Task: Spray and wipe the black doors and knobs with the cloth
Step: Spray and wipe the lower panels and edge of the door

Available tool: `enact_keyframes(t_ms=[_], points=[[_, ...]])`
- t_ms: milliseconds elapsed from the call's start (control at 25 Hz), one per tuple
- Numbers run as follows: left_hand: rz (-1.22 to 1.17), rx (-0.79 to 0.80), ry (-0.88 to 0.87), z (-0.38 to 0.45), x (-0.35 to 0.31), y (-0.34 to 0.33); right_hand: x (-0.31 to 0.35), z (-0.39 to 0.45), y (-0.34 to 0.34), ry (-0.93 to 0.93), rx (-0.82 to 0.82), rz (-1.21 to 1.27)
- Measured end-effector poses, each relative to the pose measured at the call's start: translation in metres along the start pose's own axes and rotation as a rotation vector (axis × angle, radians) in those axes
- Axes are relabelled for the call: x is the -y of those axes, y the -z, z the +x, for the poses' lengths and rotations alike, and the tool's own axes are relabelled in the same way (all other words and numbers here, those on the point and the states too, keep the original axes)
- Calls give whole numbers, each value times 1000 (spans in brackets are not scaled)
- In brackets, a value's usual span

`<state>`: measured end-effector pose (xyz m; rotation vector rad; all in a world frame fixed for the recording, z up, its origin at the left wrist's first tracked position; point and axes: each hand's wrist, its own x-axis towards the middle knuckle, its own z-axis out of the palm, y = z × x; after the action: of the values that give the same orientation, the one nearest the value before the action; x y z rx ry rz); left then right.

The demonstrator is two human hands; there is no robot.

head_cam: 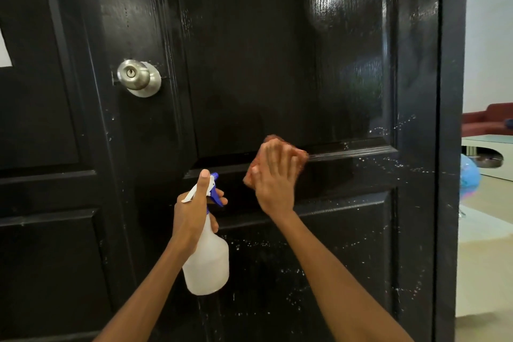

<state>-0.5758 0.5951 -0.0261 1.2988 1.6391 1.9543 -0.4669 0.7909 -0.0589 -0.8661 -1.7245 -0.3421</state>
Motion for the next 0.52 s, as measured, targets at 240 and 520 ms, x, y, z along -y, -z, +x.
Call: enact_keyframes(t_ms=[240,520], points=[[19,22,11,1,2,-15,-48,-1,11,366,25,-138],[25,33,32,-2,7,-18,-79,-1,17,-467,-136,135]])
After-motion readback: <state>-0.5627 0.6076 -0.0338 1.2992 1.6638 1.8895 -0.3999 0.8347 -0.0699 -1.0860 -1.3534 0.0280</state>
